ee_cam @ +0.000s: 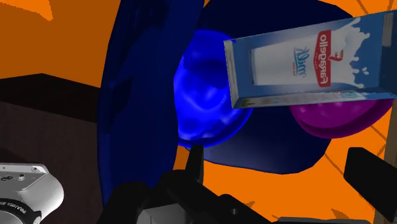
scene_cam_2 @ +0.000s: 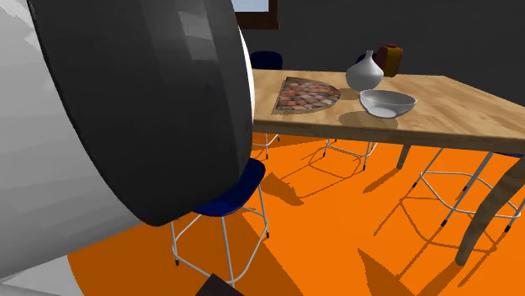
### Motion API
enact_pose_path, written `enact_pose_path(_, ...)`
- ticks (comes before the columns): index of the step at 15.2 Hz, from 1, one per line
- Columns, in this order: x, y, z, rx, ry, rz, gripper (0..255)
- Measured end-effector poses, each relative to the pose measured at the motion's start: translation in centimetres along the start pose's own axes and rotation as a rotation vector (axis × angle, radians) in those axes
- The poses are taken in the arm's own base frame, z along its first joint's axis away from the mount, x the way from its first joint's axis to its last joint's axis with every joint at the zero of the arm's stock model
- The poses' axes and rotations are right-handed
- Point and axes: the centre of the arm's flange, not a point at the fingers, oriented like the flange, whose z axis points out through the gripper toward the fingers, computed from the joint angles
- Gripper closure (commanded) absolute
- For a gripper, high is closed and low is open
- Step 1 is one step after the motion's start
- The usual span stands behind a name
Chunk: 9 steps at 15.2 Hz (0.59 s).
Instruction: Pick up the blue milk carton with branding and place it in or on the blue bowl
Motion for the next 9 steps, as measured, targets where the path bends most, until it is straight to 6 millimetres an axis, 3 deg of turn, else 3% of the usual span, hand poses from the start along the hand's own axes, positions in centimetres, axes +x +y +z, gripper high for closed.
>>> enact_pose_path(2, 0.03, -0.19, 0.05, -0.008, 0.002, -0.002, 255)
enact_pose_path(3, 0.12, -0.36, 0.11, -0.018, -0.009, 0.002, 0)
enact_pose_path(9, -0.35, 0.22, -0.07, 0.016, 0.002, -0.003, 0)
